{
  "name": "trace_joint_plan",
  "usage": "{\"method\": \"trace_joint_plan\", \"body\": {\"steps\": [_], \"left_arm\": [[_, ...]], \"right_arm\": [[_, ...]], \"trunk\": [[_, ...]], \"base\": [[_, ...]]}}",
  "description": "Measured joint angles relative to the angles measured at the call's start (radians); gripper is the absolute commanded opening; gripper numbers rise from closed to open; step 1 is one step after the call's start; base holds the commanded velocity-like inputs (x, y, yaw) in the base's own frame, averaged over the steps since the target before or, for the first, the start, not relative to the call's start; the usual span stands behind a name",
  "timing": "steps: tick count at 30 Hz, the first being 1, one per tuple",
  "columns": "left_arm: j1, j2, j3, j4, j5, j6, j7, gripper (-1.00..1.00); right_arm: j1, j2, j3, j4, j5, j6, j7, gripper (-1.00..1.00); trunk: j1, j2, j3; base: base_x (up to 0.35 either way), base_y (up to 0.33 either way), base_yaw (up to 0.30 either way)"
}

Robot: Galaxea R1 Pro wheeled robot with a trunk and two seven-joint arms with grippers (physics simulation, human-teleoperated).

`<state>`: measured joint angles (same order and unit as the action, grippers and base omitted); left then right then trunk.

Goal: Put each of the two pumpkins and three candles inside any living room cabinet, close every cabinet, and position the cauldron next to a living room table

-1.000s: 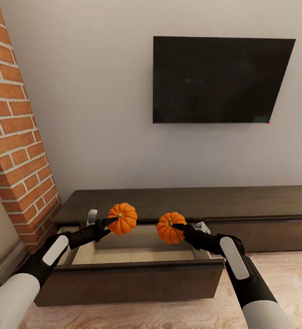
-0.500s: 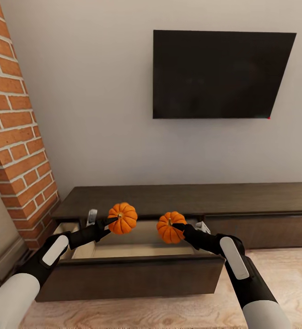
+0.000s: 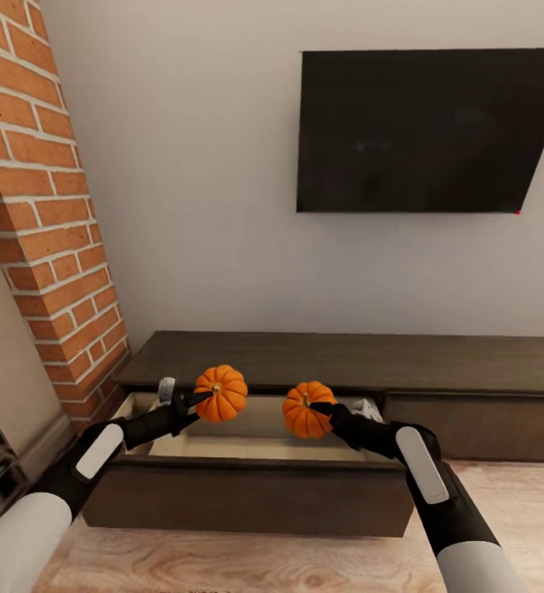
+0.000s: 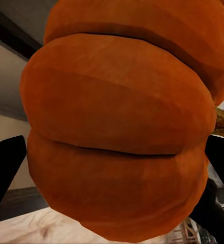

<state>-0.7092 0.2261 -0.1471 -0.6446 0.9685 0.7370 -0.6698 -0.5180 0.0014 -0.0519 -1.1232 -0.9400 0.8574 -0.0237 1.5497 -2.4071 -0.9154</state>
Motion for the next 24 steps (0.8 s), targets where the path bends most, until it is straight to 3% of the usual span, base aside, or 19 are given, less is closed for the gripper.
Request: {"method": "trace_joint_plan", "body": {"steps": [24], "left_arm": [[0.000, -0.001, 0.000, 0.000, 0.002, 0.001, 0.000, -1.00]], "right_arm": [[0.000, 0.000, 0.000, -0.001, -0.002, 0.000, 0.002, -1.00]], "trunk": [[0.000, 0.000, 0.000]], "base": [[0.031, -0.007, 0.014]]}}
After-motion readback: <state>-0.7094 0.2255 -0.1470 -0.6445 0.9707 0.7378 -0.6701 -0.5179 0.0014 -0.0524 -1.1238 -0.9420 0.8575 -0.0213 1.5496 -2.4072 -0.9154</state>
